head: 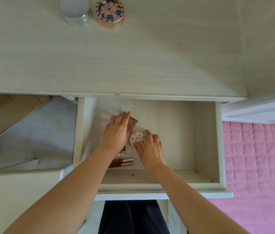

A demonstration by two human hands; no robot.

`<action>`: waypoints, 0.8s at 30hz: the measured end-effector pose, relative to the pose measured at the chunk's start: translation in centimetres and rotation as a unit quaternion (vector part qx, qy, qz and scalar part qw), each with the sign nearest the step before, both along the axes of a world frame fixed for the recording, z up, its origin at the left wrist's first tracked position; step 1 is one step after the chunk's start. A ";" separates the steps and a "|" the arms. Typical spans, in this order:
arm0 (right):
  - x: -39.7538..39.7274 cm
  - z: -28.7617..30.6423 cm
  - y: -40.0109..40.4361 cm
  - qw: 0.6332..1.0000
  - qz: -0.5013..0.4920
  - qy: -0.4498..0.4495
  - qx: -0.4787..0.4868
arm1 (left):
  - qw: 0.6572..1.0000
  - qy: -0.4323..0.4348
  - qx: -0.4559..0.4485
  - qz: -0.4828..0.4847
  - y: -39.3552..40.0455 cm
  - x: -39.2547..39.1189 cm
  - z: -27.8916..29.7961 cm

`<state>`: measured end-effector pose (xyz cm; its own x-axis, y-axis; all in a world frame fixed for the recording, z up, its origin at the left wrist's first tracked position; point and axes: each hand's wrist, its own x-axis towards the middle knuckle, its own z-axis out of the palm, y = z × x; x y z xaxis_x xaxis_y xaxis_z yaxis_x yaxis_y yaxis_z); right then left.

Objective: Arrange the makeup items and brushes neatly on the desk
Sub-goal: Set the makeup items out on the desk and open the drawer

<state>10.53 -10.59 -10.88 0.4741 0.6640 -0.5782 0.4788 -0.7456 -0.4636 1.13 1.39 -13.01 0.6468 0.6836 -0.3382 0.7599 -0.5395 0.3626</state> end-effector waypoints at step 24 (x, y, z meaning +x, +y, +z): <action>-0.7 0.5 -0.9 0.989 -0.096 0.104 0.038 | 0.970 -0.157 -0.075 0.169 -0.6 0.1 0.9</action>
<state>9.86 -11.44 -10.39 0.4715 0.6182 -0.6289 0.2193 -0.7730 -0.5953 1.18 0.77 -12.10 0.4811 0.8329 -0.2735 0.7242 -0.2017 0.6595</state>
